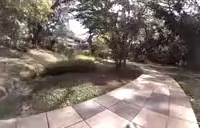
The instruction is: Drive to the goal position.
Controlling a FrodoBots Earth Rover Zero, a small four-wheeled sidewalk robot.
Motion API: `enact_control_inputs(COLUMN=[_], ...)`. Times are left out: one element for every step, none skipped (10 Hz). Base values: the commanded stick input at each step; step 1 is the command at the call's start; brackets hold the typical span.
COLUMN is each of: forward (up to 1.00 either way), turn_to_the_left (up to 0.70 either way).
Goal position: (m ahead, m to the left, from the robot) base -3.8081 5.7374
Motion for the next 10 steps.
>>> enact_control_inputs(forward=[0.00, 0.00, 0.00, 0.00, 0.00, 0.00, 0.00, 0.00, 0.00, 0.00], turn_to_the_left=[1.00, 1.00, 1.00, 1.00, 1.00, 1.00, 1.00, 1.00, 1.00, 1.00])
